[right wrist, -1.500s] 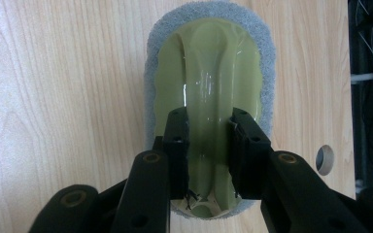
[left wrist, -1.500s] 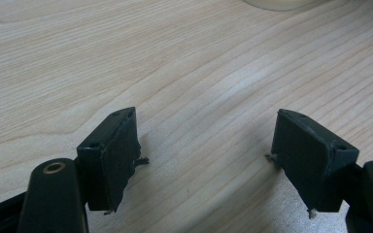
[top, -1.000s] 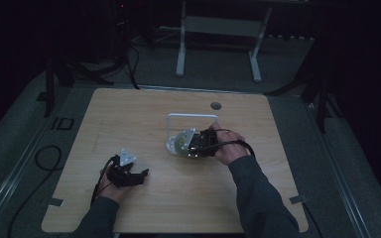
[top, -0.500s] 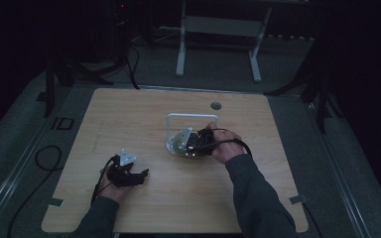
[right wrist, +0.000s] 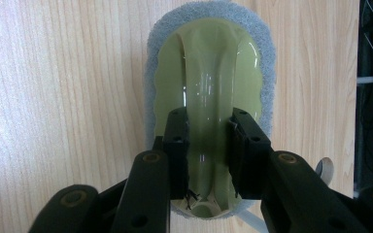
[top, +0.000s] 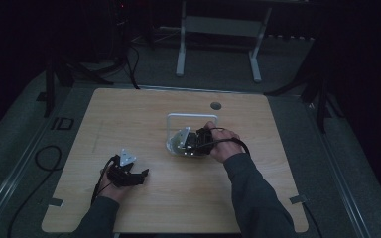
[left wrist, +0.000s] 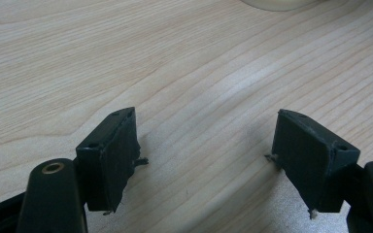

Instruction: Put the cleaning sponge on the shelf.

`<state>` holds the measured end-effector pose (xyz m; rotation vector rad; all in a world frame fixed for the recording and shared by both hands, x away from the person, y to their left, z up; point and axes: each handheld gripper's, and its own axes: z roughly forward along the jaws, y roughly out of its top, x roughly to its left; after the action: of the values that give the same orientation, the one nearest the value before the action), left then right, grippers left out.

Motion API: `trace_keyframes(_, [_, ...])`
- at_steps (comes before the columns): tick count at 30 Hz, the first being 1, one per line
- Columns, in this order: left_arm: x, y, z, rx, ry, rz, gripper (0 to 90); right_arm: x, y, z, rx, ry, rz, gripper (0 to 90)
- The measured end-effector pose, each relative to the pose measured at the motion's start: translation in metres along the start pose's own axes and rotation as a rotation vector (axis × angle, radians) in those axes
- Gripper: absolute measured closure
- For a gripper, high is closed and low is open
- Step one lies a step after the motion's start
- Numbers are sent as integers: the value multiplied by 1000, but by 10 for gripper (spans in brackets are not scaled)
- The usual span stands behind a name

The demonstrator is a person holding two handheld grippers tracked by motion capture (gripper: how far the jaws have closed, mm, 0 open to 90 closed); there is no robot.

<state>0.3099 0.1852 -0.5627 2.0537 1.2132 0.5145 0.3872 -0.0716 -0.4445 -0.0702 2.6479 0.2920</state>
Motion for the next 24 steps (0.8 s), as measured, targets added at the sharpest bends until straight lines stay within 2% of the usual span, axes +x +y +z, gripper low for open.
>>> trace_keyframes(6, [0,0,0,0,0,0,251,-1,3,2,23,-17,-18,717])
trace_keyframes(13, [0,0,0,1,0,1,250,-3,8,3,19,-12,-28,717])
trace_keyframes(16, [0,0,0,1,0,1,250,-2,8,8,35,-10,-33,717])
trace_keyframes(24, [0,0,0,1,0,1,250,-3,9,15,44,-10,-26,717])
